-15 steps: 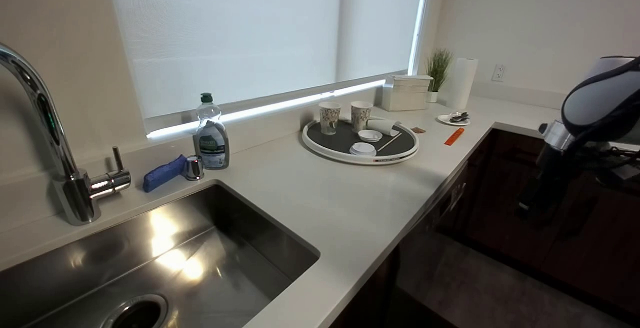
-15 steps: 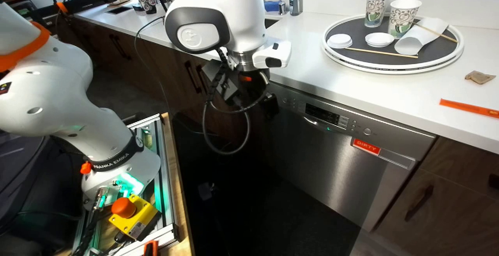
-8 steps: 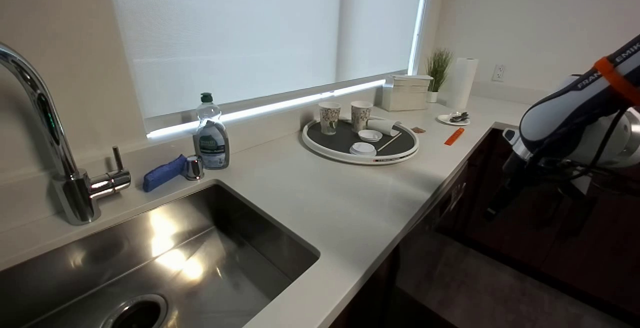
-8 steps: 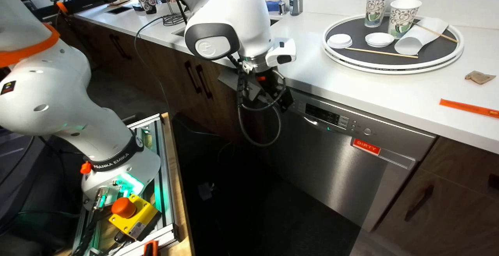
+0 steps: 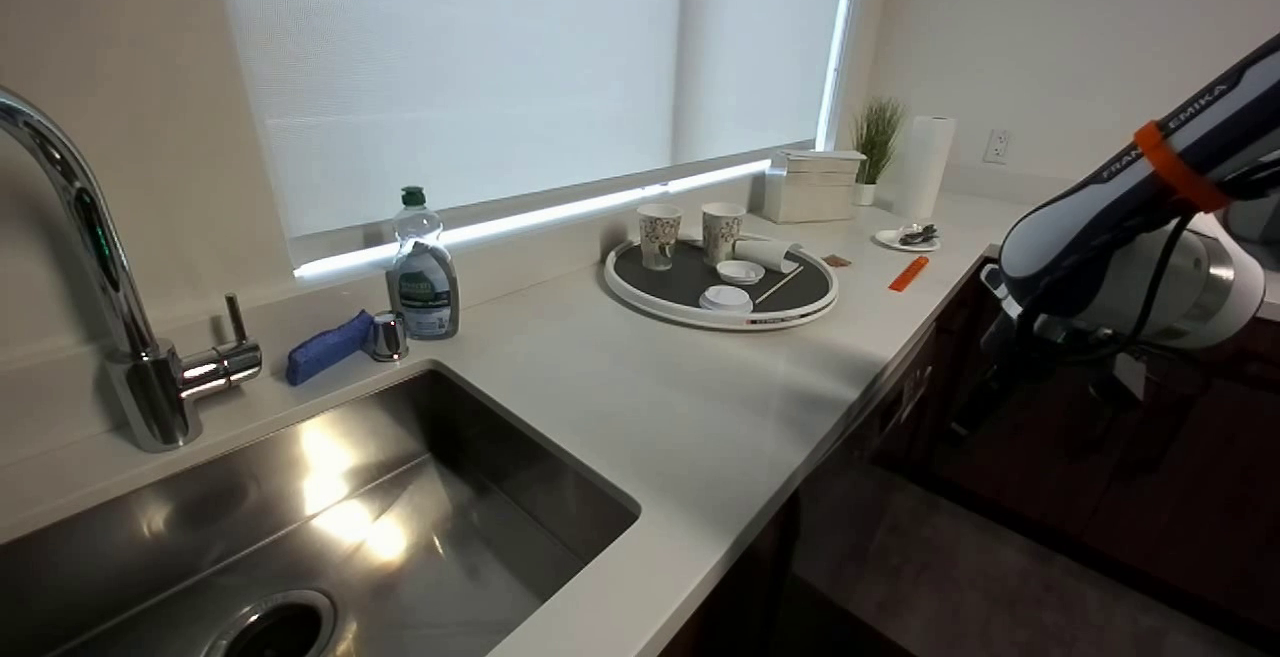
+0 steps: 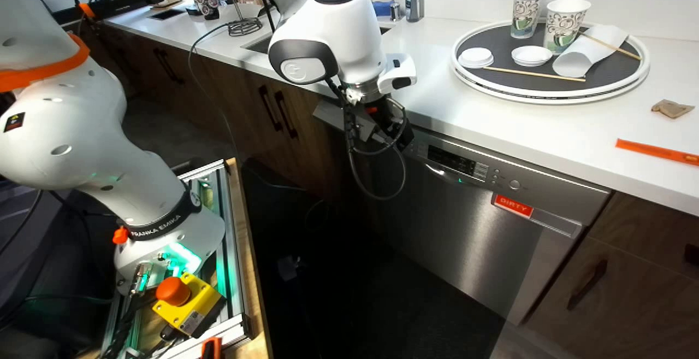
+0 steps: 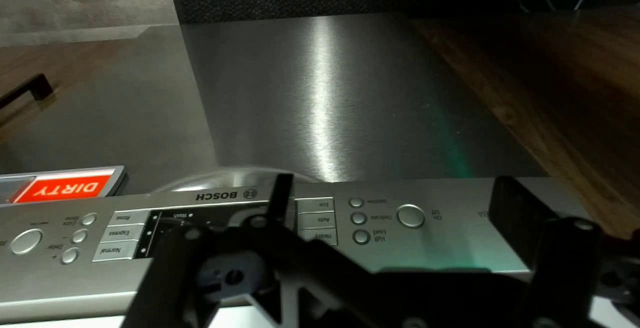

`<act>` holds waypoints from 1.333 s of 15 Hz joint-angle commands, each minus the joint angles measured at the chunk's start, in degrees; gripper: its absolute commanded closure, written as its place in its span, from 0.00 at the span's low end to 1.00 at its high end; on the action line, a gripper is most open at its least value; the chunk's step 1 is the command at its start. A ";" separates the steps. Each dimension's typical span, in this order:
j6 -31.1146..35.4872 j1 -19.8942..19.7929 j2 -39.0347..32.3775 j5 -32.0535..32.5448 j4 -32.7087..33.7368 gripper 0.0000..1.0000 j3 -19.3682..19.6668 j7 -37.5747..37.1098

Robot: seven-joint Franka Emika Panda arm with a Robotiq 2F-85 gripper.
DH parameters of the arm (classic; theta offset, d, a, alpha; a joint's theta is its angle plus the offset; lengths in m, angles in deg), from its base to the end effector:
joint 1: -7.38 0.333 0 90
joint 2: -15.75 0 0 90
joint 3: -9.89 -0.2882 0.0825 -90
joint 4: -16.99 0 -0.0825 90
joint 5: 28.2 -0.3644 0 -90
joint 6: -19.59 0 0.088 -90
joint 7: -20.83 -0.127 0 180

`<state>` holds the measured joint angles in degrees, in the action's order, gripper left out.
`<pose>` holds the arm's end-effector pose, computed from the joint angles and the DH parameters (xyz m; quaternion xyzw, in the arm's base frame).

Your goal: Press a button on the dishwasher.

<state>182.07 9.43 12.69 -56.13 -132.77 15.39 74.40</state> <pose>0.4389 -0.0484 0.2173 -0.9706 -0.2078 -0.1150 0.0392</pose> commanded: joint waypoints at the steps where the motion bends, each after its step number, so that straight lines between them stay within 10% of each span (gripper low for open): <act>1: 0.39 -0.21 -1.40 -3.10 0.81 0.00 -0.46 2.50; 9: 0.33 -1.88 -9.12 -22.70 6.56 0.00 -3.92 20.42; 10: 0.27 -2.11 -10.05 -23.88 7.34 0.25 -4.13 21.87; 20: 0.81 -4.40 -17.08 -31.91 14.28 0.94 -7.53 28.98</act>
<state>182.19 6.43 -1.62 -83.80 -121.30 9.86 99.15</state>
